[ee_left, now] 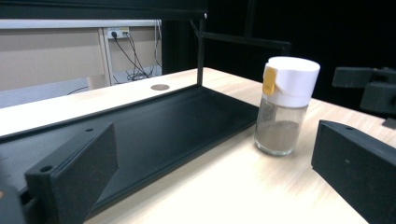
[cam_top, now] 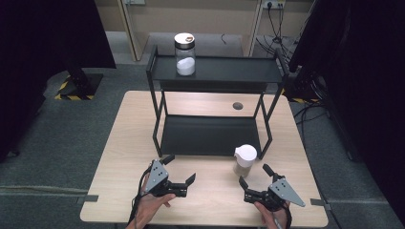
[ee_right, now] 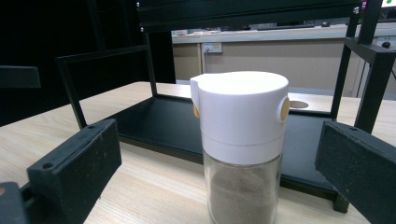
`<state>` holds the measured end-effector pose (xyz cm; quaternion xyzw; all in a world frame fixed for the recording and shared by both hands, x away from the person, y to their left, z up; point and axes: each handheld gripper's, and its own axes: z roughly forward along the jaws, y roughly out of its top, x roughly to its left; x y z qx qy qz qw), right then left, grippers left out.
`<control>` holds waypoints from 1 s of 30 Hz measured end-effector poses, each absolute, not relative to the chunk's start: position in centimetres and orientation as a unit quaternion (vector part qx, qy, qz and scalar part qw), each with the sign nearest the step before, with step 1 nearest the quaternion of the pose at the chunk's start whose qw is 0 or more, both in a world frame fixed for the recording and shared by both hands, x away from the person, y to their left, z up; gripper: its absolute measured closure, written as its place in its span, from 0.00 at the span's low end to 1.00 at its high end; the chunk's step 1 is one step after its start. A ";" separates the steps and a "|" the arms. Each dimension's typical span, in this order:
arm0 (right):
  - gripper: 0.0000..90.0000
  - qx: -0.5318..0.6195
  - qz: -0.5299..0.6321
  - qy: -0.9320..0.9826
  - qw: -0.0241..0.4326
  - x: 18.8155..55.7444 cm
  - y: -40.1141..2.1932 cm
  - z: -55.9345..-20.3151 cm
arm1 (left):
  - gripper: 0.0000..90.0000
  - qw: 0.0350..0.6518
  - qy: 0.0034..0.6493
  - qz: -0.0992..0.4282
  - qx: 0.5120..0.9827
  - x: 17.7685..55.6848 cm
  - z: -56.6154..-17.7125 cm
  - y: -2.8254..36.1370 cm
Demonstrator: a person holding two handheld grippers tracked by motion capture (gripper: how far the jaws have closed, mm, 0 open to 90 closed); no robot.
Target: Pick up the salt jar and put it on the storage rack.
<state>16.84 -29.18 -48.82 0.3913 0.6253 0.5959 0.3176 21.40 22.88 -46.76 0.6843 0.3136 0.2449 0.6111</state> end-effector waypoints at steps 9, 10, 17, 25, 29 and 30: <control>0.01 0.391 0.596 0.625 0.318 16.8 -29.3 -48.8 | 0.00 0.609 0.310 0.243 0.689 20.7 -48.3 22.9; 0.01 0.391 0.596 0.625 0.319 16.8 -29.3 -48.8 | 0.00 0.609 0.310 0.243 0.688 20.6 -48.5 22.9; 0.01 0.389 0.596 0.626 0.319 16.8 -29.3 -48.8 | 0.00 0.611 0.318 0.241 0.684 20.3 -49.4 23.3; 0.01 0.389 0.597 0.626 0.319 16.8 -29.3 -48.8 | 0.00 0.614 0.325 0.232 0.681 20.2 -50.0 24.0; 0.01 0.387 0.597 0.625 0.320 16.7 -29.3 -48.7 | 0.00 0.614 0.327 0.232 0.680 20.0 -50.3 24.3; 0.01 0.387 0.598 0.625 0.319 16.8 -29.3 -48.8 | 0.00 0.613 0.327 0.233 0.681 19.9 -50.3 24.4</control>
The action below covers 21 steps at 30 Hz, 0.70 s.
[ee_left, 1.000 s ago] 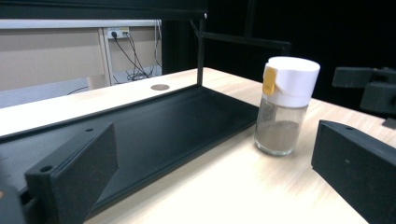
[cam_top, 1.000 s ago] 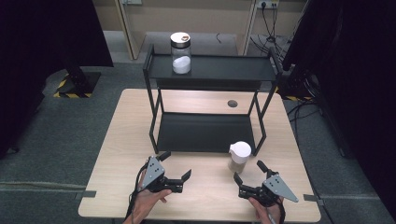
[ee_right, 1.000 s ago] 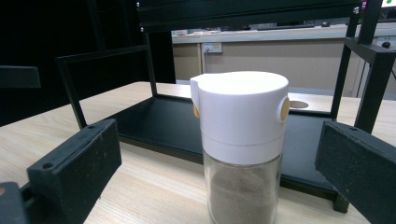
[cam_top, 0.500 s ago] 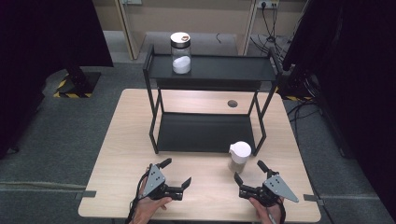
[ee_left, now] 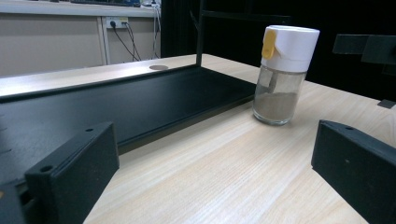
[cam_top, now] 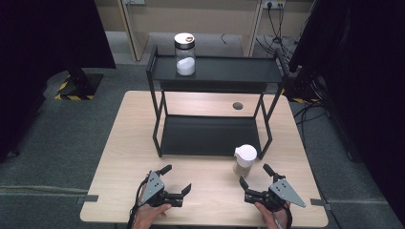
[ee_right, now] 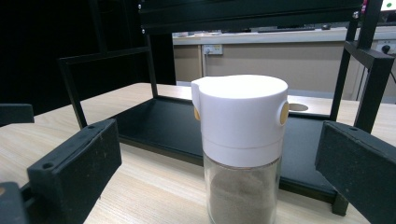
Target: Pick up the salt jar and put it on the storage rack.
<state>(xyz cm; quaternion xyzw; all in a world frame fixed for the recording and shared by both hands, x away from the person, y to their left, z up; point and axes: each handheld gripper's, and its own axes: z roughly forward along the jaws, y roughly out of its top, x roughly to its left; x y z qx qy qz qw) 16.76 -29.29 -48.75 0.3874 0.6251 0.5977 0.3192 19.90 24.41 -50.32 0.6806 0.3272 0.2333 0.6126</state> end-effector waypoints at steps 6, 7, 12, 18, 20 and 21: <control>0.01 0.386 0.598 0.627 0.316 16.8 -29.2 -48.8 | 0.00 0.613 0.331 0.233 0.679 19.7 -50.6 24.7; 0.01 0.385 0.598 0.628 0.316 16.8 -29.2 -48.8 | 0.00 0.613 0.330 0.233 0.679 19.7 -50.7 24.7; 0.01 0.386 0.598 0.628 0.315 16.8 -29.2 -48.8 | 0.00 0.613 0.329 0.233 0.679 19.7 -50.7 24.7; 0.01 0.386 0.598 0.628 0.314 16.8 -29.2 -48.8 | 0.00 0.613 0.329 0.234 0.679 19.7 -50.8 24.8; 0.01 0.386 0.598 0.628 0.314 16.8 -29.2 -48.8 | 0.00 0.613 0.330 0.233 0.679 19.7 -50.8 24.8; 0.01 0.385 0.598 0.628 0.315 16.8 -29.2 -48.8 | 0.00 0.613 0.330 0.232 0.680 19.7 -50.8 24.8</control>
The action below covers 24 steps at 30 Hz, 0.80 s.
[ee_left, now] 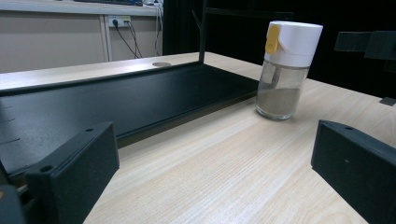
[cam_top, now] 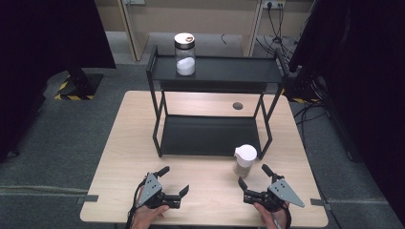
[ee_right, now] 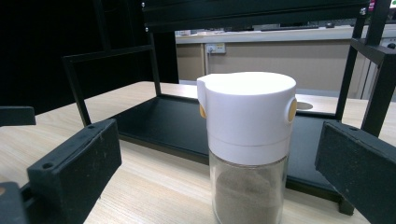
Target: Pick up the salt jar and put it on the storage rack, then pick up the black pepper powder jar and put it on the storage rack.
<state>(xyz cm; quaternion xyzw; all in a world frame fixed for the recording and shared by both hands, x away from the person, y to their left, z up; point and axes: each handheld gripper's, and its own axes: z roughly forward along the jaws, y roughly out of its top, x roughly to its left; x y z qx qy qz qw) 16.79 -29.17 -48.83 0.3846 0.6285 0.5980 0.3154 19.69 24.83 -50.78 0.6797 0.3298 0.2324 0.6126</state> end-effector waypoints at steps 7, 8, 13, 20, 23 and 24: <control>0.01 0.385 0.599 0.626 0.318 16.6 -29.2 -48.8 | 0.00 0.613 0.324 0.233 0.682 19.6 -50.8 24.7; 0.01 0.385 0.599 0.626 0.318 16.5 -29.2 -48.8 | 0.00 0.613 0.323 0.232 0.682 19.6 -50.8 24.7; 0.01 0.385 0.598 0.627 0.318 16.6 -29.2 -48.8 | 0.00 0.612 0.323 0.231 0.684 19.7 -50.8 24.7; 0.01 0.384 0.598 0.627 0.319 16.6 -29.1 -48.8 | 0.00 0.610 0.330 0.232 0.682 19.7 -50.9 24.9; 0.01 0.384 0.598 0.628 0.317 16.6 -29.0 -48.8 | 0.00 0.610 0.329 0.233 0.682 19.7 -50.9 24.8; 0.01 0.383 0.598 0.628 0.317 16.6 -29.0 -48.8 | 0.00 0.611 0.329 0.233 0.681 19.6 -50.9 24.8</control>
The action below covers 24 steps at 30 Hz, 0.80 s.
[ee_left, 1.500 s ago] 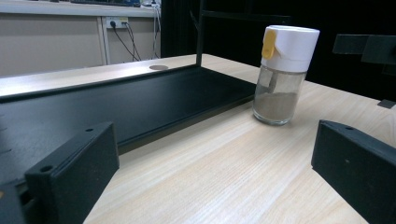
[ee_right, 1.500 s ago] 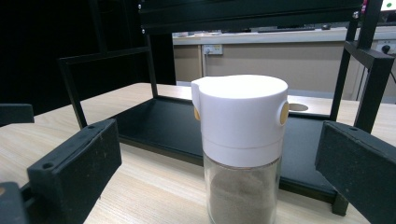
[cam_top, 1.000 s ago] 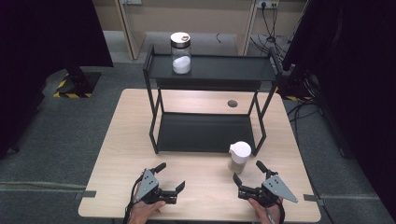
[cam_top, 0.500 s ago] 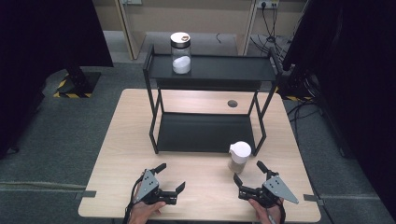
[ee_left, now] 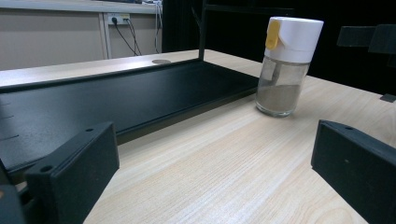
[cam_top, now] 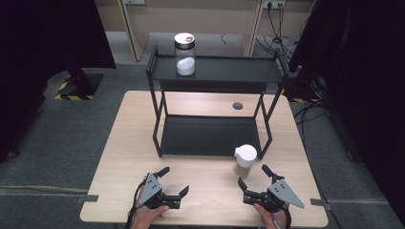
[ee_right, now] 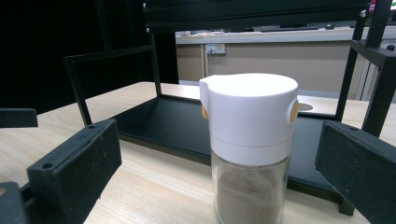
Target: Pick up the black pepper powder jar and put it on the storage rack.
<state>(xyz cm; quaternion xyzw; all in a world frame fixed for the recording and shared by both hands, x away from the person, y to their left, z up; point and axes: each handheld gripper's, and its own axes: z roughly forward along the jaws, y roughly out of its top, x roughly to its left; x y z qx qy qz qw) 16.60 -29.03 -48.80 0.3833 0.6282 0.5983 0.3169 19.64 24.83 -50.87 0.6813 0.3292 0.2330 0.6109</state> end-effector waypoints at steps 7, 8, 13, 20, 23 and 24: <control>0.01 0.384 0.599 0.627 0.318 16.6 -29.1 -48.8 | 0.00 0.611 0.328 0.233 0.682 19.7 -50.9 24.8; 0.01 0.385 0.599 0.626 0.318 16.6 -29.1 -48.8 | 0.00 0.611 0.329 0.233 0.681 19.8 -50.9 24.8; 0.01 0.387 0.598 0.626 0.317 16.4 -29.1 -48.8 | 0.00 0.610 0.331 0.232 0.682 19.8 -50.9 24.8; 0.01 0.389 0.596 0.626 0.319 16.5 -29.1 -48.8 | 0.00 0.610 0.332 0.234 0.681 19.7 -50.9 24.9; 0.01 0.392 0.595 0.625 0.319 16.5 -29.1 -48.9 | 0.00 0.610 0.330 0.236 0.681 19.7 -50.9 24.8; 0.01 0.392 0.594 0.626 0.320 16.5 -29.1 -48.9 | 0.00 0.610 0.330 0.236 0.681 19.7 -50.9 24.8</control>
